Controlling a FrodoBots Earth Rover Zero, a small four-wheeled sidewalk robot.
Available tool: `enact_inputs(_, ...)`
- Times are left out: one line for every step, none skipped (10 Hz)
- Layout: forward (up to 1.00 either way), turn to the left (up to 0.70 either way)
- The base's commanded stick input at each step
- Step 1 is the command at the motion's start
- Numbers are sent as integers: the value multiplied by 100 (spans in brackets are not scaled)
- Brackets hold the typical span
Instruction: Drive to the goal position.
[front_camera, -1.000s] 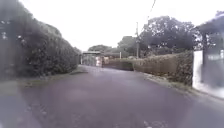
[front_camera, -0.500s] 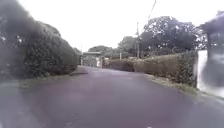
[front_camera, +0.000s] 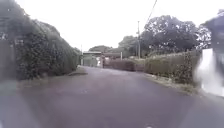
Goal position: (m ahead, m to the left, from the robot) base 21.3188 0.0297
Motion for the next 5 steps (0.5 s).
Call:
enact_inputs(50,0)
enact_inputs(50,0)
enact_inputs(50,0)
enact_inputs(50,0)
enact_inputs(50,0)
